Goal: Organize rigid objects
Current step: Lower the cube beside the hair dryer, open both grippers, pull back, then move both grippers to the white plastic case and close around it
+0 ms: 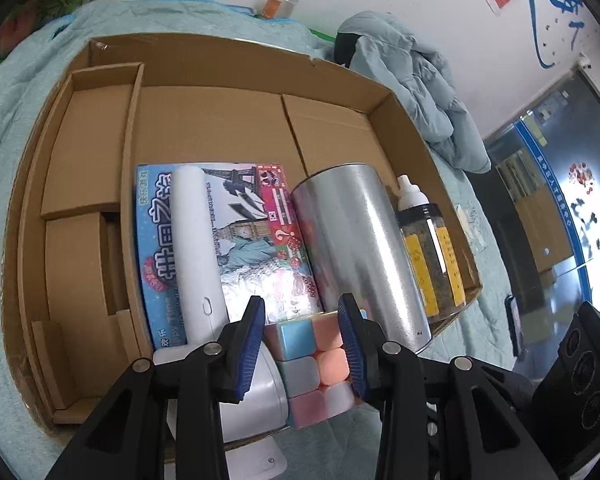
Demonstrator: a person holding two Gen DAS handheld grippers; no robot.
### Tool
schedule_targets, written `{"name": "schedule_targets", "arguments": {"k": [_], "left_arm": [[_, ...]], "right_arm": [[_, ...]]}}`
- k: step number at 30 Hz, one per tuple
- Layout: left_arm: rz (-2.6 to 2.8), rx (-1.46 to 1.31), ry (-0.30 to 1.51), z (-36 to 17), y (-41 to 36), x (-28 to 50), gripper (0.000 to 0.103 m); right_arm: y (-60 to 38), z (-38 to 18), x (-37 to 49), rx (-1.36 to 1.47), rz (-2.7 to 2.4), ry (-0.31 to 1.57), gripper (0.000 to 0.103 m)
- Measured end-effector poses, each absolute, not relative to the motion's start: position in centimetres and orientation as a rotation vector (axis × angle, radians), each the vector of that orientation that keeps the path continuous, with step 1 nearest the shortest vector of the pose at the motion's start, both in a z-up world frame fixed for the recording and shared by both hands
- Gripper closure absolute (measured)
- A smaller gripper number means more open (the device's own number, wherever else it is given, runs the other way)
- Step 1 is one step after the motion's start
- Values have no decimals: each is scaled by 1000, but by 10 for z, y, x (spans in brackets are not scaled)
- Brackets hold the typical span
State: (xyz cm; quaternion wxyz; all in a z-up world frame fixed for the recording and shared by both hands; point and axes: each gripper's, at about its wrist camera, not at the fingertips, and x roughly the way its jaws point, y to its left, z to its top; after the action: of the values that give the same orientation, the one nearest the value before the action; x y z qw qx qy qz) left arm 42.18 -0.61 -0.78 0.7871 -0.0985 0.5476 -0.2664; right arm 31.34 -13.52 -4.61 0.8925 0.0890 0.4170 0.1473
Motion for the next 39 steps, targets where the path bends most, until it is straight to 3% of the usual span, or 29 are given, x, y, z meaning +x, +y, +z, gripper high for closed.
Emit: {"name": "schedule_targets", "arguments": {"k": [6, 7, 8, 9, 10, 11, 14, 19, 25, 27, 32, 36, 37, 39], "left_arm": [[-539, -132, 1135, 6, -7, 403, 67], [-521, -107, 1102, 12, -4, 395, 66], [-495, -79, 1039, 24, 0, 381, 61], [-471, -64, 978, 34, 6, 366, 39], [-439, -56, 923, 43, 13, 354, 23], [-393, -55, 859, 51, 21, 339, 0], [-280, -88, 722, 64, 53, 292, 0], [-205, -215, 796, 43, 98, 244, 1], [-270, -306, 985, -21, 105, 215, 2], [-314, -340, 1022, -36, 101, 215, 9], [-322, -398, 1060, -58, 100, 234, 12], [-290, -419, 1104, -69, 108, 261, 27], [-291, -429, 1113, -72, 109, 267, 27], [-292, -435, 1134, -80, 111, 279, 39]], "right_arm": [[-146, -46, 304, 230, 288, 869, 87], [-149, -44, 300, 224, 271, 851, 81], [-150, -42, 295, 211, 255, 834, 59], [-152, -40, 289, 200, 245, 805, 42], [-154, -38, 281, 195, 236, 769, 11], [-155, -37, 275, 192, 229, 748, 1], [-154, -39, 261, 187, 259, 745, 1], [-140, -48, 241, 206, 356, 793, 1], [-93, -79, 213, 163, 531, 942, 1], [-87, -87, 209, 157, 543, 971, 2], [-98, -89, 219, 170, 508, 967, 8], [-120, -94, 245, 347, 506, 1015, 11], [-123, -95, 252, 366, 489, 1019, 15], [-124, -98, 266, 446, 506, 1041, 22]]}}
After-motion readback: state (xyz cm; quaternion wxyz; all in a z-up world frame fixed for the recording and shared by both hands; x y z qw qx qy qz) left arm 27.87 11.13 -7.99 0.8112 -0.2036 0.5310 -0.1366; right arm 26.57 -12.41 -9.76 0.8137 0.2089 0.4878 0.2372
